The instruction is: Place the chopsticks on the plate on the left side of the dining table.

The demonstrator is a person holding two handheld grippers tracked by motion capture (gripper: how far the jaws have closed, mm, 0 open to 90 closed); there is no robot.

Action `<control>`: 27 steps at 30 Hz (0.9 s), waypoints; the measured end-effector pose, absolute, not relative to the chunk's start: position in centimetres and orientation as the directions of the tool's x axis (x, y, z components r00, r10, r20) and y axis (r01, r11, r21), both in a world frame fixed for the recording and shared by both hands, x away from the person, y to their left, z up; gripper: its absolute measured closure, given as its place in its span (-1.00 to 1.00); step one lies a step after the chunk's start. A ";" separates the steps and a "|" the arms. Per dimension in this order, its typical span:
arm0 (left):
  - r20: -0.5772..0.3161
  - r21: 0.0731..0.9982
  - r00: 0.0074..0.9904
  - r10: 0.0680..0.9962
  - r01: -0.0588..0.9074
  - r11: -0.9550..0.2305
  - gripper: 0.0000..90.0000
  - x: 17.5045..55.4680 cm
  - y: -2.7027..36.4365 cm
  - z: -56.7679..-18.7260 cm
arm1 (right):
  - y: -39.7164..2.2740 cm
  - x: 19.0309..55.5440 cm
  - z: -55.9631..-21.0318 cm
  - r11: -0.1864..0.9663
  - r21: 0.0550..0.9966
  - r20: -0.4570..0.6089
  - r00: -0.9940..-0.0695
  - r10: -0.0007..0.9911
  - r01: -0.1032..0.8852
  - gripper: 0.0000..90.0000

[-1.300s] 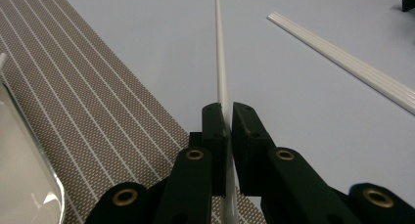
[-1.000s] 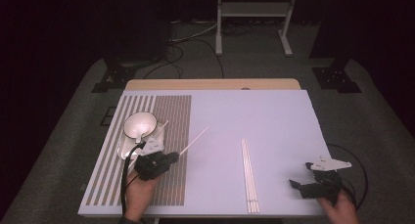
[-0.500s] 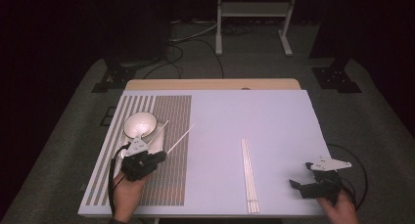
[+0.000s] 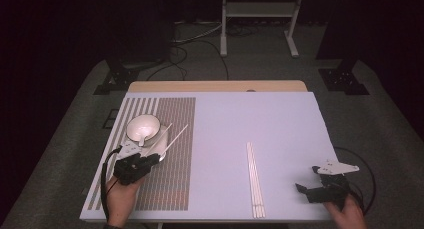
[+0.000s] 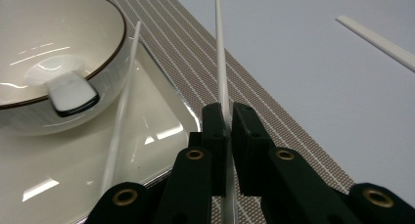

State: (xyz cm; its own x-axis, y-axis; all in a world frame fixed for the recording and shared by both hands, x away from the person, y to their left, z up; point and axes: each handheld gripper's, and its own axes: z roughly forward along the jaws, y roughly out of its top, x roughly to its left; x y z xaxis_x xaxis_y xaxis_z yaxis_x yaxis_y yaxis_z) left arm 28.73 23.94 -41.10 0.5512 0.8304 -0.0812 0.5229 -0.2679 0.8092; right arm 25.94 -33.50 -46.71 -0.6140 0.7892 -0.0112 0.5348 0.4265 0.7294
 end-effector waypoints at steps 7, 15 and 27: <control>-0.085 0.800 0.528 0.845 0.541 -0.258 0.88 28.9 25.0 -41.4 | -33.5 25.9 -46.7 0.426 0.729 -0.011 -0.614 0.789 0.535 -0.82; -0.090 0.797 0.502 0.860 0.554 -0.240 0.88 29.2 26.0 -41.7 | -33.5 25.9 -46.7 0.426 0.729 -0.011 -0.614 0.789 0.535 -0.82; -0.082 0.784 0.480 0.873 0.572 -0.241 0.88 29.9 26.6 -42.4 | -33.5 25.9 -46.7 0.426 0.729 -0.011 -0.614 0.789 0.535 -0.82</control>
